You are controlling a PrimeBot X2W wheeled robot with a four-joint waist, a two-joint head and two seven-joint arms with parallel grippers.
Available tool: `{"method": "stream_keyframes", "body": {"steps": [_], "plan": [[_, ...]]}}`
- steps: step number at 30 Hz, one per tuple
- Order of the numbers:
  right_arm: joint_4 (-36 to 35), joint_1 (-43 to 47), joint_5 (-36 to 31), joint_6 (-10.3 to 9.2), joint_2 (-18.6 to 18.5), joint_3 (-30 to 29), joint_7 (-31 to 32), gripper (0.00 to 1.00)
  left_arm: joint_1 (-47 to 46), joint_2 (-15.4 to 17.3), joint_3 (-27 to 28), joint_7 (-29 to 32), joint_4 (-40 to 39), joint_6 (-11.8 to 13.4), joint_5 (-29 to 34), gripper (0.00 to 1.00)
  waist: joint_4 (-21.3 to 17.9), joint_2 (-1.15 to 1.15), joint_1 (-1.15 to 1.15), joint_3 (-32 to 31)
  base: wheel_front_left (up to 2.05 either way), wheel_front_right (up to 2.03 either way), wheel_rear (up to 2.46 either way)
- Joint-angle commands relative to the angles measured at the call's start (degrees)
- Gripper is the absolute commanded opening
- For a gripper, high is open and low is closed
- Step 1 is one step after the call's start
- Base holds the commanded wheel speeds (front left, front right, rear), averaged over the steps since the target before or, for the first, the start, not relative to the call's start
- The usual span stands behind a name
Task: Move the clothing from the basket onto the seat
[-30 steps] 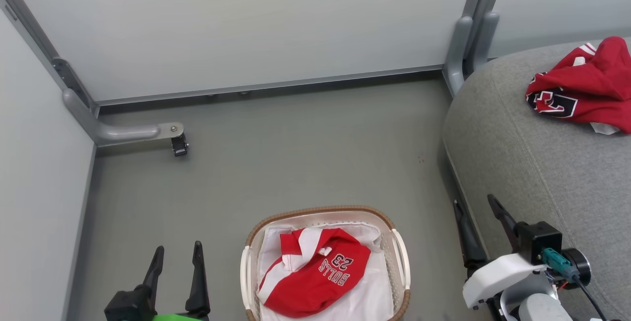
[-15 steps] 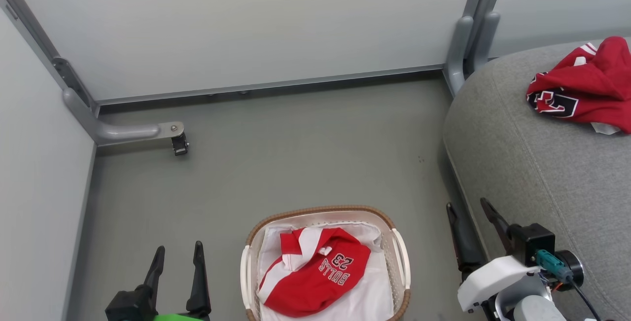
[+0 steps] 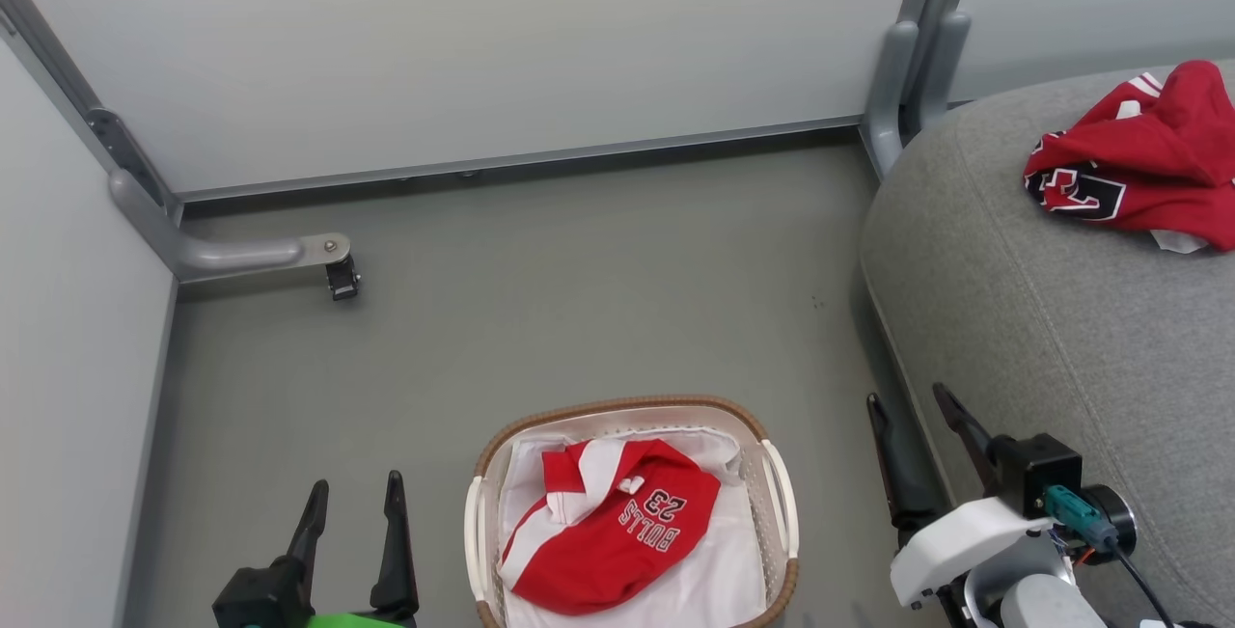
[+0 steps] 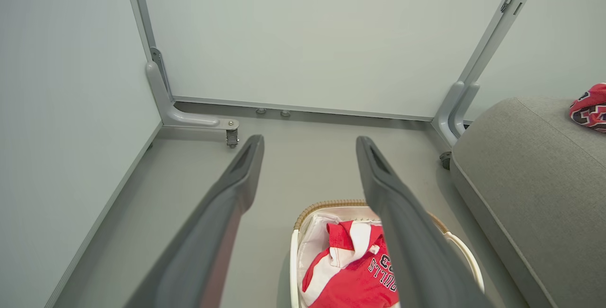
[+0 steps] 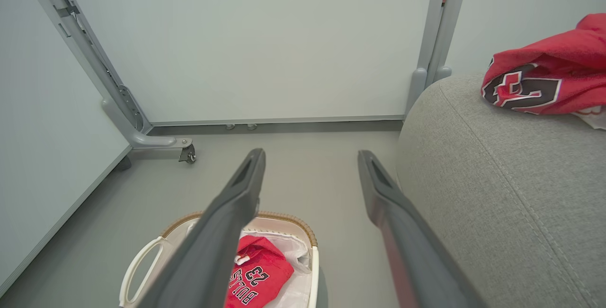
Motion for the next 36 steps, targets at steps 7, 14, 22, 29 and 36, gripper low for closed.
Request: {"method": "stream_keyframes", "body": {"steps": [7, 14, 22, 29, 36], "plan": [[-1.67, -2.55, -0.56, -0.08, -0.21, -0.88, -0.12, 1.00, -3.46, 0.08, -1.35, -0.04, -0.33, -0.98, 2.33, 1.00, -0.56, 0.00, 0.00, 3.35, 0.00, 0.00, 0.00], [-4.18, -5.94, -0.96, -0.08, -0.20, -3.29, -0.11, 1.00, -11.01, 0.24, -3.30, -0.05, 0.86, -2.32, 6.24, 1.00, -1.69, 0.00, 0.00, 10.12, 0.00, 0.00, 0.00], [-7.92, -11.16, -0.28, -0.08, -0.18, -5.04, -0.11, 1.00, -25.20, 1.78, -8.25, -0.04, 6.11, -3.80, 11.15, 1.00, -4.26, 0.00, 0.00, 21.19, 0.00, 0.00, 0.00], [-9.93, -15.08, 0.67, -0.08, -0.18, -5.29, -0.11, 1.00, -35.45, 3.21, -12.99, 0.10, 15.23, -4.41, 13.65, 1.00, -7.33, 0.00, 0.00, 29.39, 0.00, 0.00, 0.00], [-11.07, -18.24, 2.42, -0.08, -0.17, -4.16, -0.11, 1.00, -41.98, 4.02, -18.78, 1.48, 27.10, -4.63, 16.84, 1.00, -10.21, 0.00, 0.00, 35.71, 0.00, 0.00, 0.00]]}}
